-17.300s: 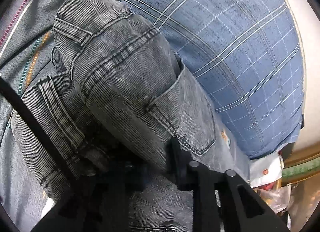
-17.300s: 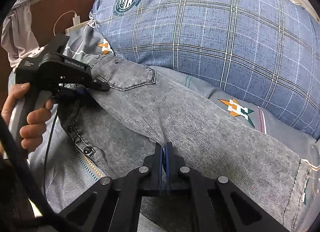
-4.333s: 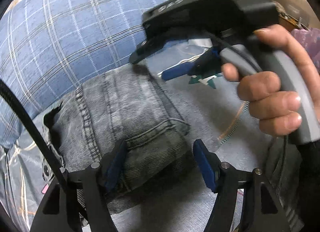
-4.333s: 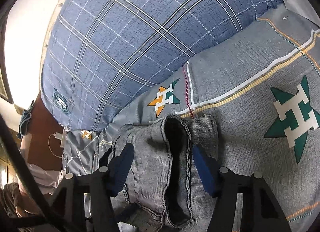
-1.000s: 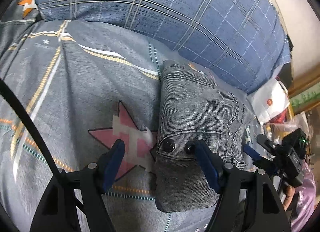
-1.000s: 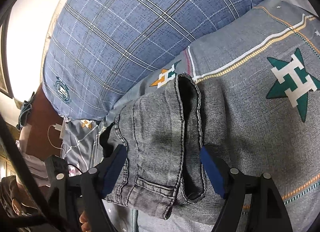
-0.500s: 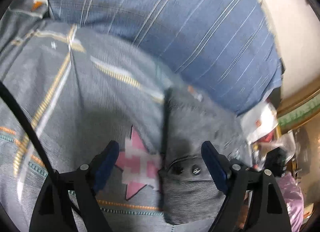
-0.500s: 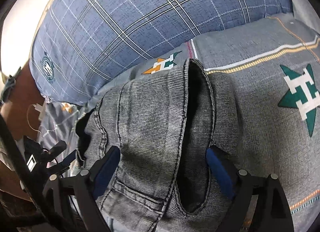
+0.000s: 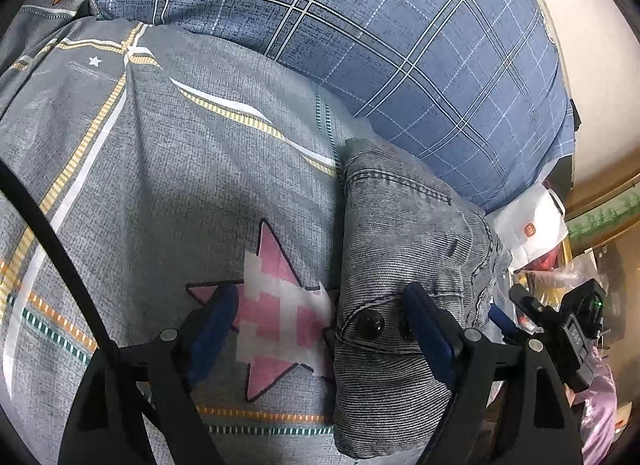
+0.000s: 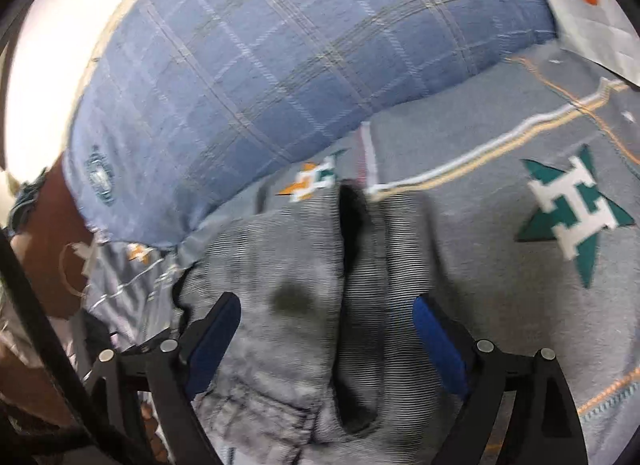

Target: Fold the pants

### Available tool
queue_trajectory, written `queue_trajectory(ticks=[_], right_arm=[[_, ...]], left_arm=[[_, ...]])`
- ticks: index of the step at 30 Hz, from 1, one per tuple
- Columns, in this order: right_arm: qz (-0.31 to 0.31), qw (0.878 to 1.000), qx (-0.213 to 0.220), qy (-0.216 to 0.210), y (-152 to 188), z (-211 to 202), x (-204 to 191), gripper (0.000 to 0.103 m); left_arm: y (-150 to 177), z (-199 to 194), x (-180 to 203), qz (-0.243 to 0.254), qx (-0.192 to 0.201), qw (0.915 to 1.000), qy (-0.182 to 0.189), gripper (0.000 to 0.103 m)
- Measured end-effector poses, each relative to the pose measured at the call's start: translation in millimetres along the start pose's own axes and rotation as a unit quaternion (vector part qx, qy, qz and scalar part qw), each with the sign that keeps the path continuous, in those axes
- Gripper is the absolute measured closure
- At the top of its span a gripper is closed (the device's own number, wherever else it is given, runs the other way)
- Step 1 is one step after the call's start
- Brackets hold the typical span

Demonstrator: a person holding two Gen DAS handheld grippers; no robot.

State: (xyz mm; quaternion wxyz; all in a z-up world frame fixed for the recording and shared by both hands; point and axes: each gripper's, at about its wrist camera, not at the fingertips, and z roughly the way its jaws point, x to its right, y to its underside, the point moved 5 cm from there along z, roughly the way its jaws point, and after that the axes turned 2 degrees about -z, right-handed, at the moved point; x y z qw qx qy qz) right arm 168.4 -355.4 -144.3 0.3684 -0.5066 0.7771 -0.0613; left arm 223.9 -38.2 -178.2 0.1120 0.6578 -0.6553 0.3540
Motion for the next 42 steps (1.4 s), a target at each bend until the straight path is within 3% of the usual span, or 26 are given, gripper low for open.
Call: queue_trajectory(ticks=[5,12,22,28,34,42], right_arm=[[-0.013,0.999,-0.030,0.028,8,17,3,0.013],[-0.046,0.997,-0.021,0.054,9,20,-2,0.014],[-0.037,0.998,-0.018,0.050,8,16,1,0.014],[-0.010,1.000,-0.004,0.027,2,9,4,0.014],[-0.013,0.997,-0.041,0.060,8,22,7,0.014],[-0.012,0.997,-0.046,0.059,11,24,9,0.013]], left_arm=[[-1,-3,1,0.006,0.006,0.9999,-0.009,0.019],[-2,-4,-3,-0.004,0.006,0.9999,-0.007,0.019],[-1,-5,-4,0.002,0.014,0.9999,-0.009,0.019],[-6,-10,-5,-0.006,0.022,0.9997,-0.010,0.019],[-9,-3,-10,-0.014,0.011,0.9998,-0.004,0.019],[-10,-4,-7,-0.019,0.008,0.9998,0.009,0.019]])
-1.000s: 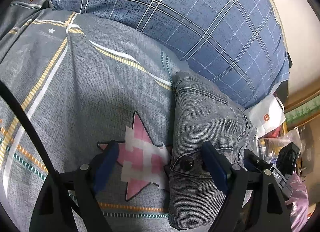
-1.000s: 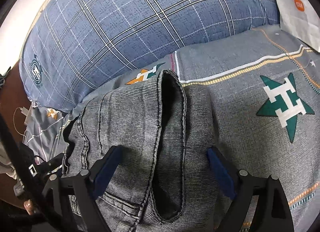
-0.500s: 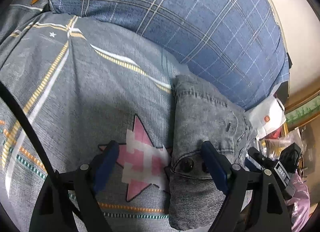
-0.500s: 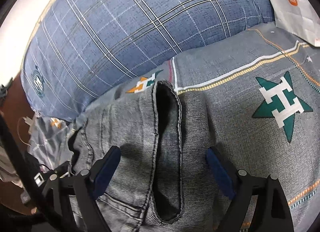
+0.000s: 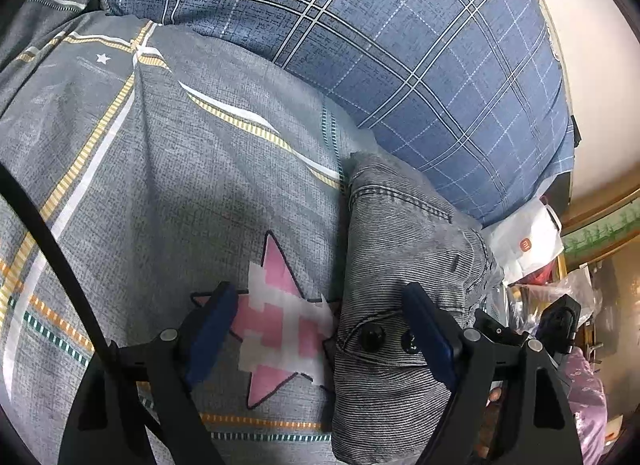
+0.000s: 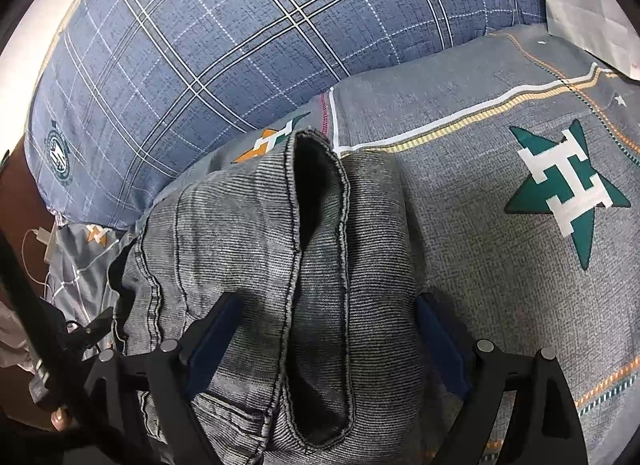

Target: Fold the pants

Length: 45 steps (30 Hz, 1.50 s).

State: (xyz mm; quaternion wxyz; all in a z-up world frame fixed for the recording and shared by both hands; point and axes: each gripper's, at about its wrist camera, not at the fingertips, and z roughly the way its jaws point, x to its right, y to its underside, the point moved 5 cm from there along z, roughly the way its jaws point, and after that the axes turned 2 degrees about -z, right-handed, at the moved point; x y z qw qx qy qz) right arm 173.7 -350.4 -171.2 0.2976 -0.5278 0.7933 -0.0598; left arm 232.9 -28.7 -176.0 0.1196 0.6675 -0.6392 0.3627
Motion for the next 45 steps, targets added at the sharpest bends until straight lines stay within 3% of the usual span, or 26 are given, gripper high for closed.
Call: queue_trajectory(ticks=[6,7,9,11,14,17,25,29,34,45], right_arm=[[0.009,0.999,-0.001,-0.036,1,-1,-3,0.012],[0.008,0.999,-0.002,-0.034,1,0,-3,0.012],[0.004,1.000,-0.002,-0.026,2,0,-4,0.013],[0.002,1.000,0.003,-0.024,2,-2,-5,0.014],[0.000,1.000,0.002,-0.023,2,-2,-4,0.014],[0.002,1.000,0.000,-0.022,1,0,-4,0.013],[0.004,1.000,0.000,-0.019,1,0,-4,0.013],[0.014,0.999,0.001,-0.029,2,-4,-1,0.013],[0.025,0.999,0.001,-0.041,1,-6,0,0.013],[0.039,0.997,0.006,-0.066,0,-15,0,0.013]], left_arm=[[3,4,5,0.020,0.005,0.9997,-0.014,0.022],[4,3,6,0.017,0.006,0.9998,-0.004,0.027],[6,0,10,0.020,0.001,0.9996,0.019,0.056],[8,-3,19,0.042,0.009,0.9989,0.015,0.061],[11,0,20,0.050,0.012,0.9987,0.007,0.059],[10,5,8,0.020,0.007,0.9998,-0.002,0.037],[8,1,2,0.006,-0.004,0.9999,0.013,0.036],[7,1,-2,-0.010,-0.008,0.9997,0.021,0.029],[2,-5,-4,-0.024,0.000,0.9990,0.037,0.027],[0,-12,2,-0.016,-0.006,0.9978,0.064,0.026]])
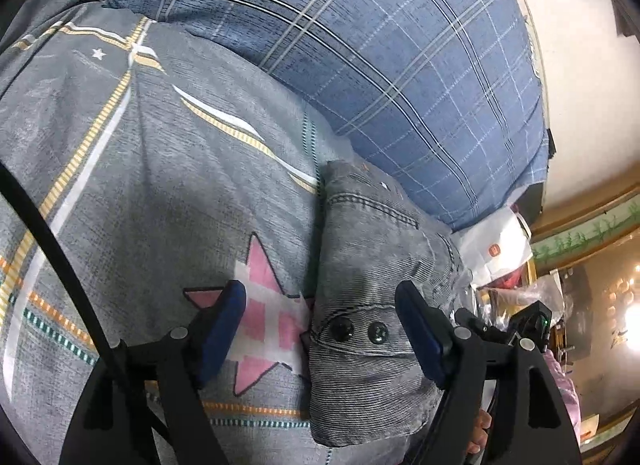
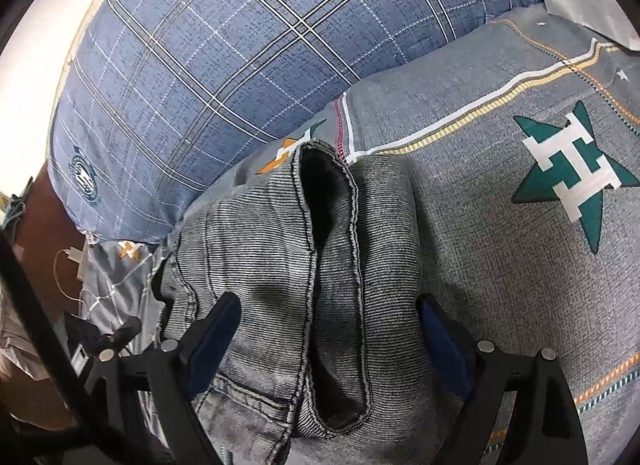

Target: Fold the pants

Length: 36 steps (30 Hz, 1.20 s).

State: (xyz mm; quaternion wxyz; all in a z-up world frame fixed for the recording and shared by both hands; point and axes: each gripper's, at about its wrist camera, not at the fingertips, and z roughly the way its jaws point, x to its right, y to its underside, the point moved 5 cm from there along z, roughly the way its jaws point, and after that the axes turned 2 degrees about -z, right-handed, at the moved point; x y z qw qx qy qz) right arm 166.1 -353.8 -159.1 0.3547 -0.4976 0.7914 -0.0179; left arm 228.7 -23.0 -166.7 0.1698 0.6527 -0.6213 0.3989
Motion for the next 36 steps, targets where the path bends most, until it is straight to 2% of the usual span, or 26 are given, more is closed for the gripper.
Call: queue_trajectory(ticks=[5,7,11,15,16,19,20,21,22,24,26,28,31,36], right_arm=[[0.016,0.999,0.000,-0.031,-4,-7,1,0.013],[0.018,0.999,-0.003,-0.030,-4,-5,1,0.013],[0.000,1.000,-0.022,0.001,-1,0,-1,0.013],[-0.003,0.999,-0.039,0.029,1,12,5,0.013],[-0.007,0.999,-0.037,0.031,1,13,5,0.013],[-0.041,0.998,-0.035,0.041,4,15,-5,0.025],[-0.051,0.997,-0.032,0.050,4,15,-6,0.030],[-0.058,0.996,-0.030,0.054,5,14,-7,0.039],[-0.066,0.996,-0.024,0.056,5,12,-10,0.044],[-0.082,0.994,-0.017,0.067,5,8,-14,0.061],[-0.110,0.991,-0.004,0.078,9,2,-26,0.068],[-0.134,0.988,0.006,0.075,13,-5,-38,0.073],[-0.153,0.987,0.018,0.052,20,-12,-57,0.077],[-0.180,0.983,0.033,0.010,37,-12,-98,0.081]], left_arm=[[3,10,0,0.000,-0.016,0.9999,0.000,0.026],[5,12,2,-0.005,-0.021,0.9997,0.010,0.026],[11,19,18,0.017,-0.038,0.9986,0.031,0.026],[25,42,29,0.026,-0.081,0.9961,0.024,0.026],[30,51,29,0.025,-0.094,0.9952,0.009,0.026],[31,55,37,0.040,-0.080,0.9959,-0.015,0.026],[30,56,39,0.030,-0.078,0.9962,-0.023,0.031],[29,55,41,0.024,-0.076,0.9965,-0.025,0.043],[29,54,44,0.026,-0.072,0.9965,-0.032,0.046],[31,47,54,0.044,-0.059,0.9961,-0.048,0.063],[36,34,69,0.077,-0.037,0.9947,-0.056,0.069],[40,20,78,0.096,-0.020,0.9928,-0.069,0.071],[46,-7,75,0.096,-0.002,0.9929,-0.070,0.072],[44,-55,47,0.081,0.032,0.9938,-0.068,0.072]])
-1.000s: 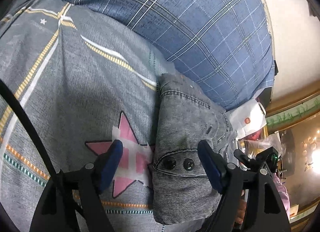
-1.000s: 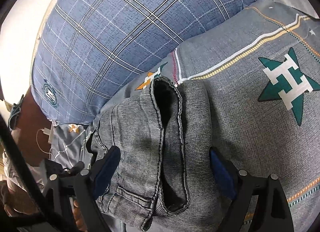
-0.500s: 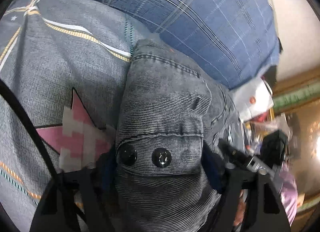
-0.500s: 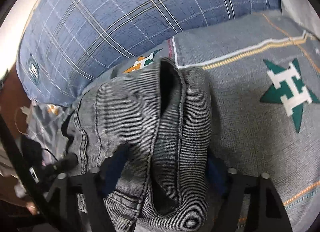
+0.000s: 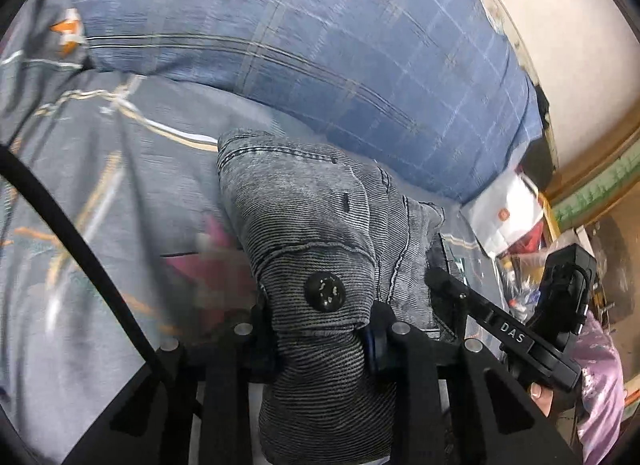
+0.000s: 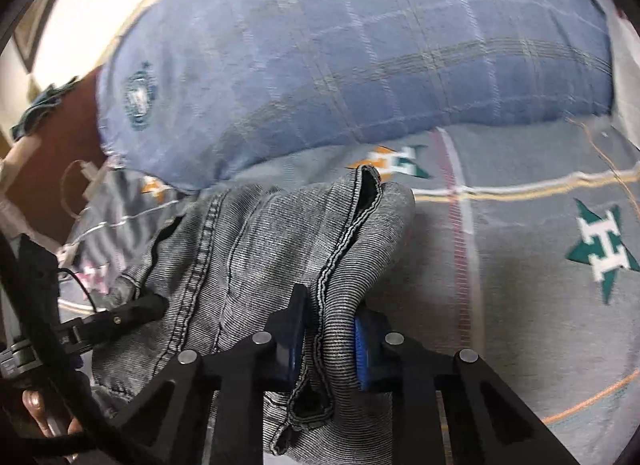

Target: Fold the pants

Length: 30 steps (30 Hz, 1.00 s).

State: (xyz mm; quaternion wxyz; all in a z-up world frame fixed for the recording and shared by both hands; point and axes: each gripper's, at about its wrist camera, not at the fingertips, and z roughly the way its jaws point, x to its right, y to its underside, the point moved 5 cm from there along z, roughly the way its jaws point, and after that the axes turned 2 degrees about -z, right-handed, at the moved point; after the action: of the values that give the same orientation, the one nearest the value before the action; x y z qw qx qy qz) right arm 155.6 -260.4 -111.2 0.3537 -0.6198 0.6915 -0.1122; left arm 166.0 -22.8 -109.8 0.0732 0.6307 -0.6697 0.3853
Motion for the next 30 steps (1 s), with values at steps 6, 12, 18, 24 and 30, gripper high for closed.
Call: queue_trajectory(ticks=[6,12,18,24,30], right_arm=[[-0.011,1.000,-0.011,-0.026,-10,27,-40,0.083],[0.025,0.999,0.009,-0.030,-17,42,-31,0.083],[0.093,0.994,-0.050,-0.010,8,79,8,0.065],[0.061,0.997,-0.036,-0.009,2,51,-5,0.052],[0.044,0.999,0.011,0.001,-9,13,-10,0.050]], left_arm=[[-19,-26,-29,-0.010,0.024,0.9996,-0.006,0.072],[-27,3,-58,-0.029,0.020,0.9994,-0.005,0.067],[-17,29,-85,-0.077,0.001,0.9958,-0.049,0.045],[-18,20,-85,-0.061,0.001,0.9953,-0.075,0.042],[-16,15,-85,-0.043,0.009,0.9950,-0.090,0.041]])
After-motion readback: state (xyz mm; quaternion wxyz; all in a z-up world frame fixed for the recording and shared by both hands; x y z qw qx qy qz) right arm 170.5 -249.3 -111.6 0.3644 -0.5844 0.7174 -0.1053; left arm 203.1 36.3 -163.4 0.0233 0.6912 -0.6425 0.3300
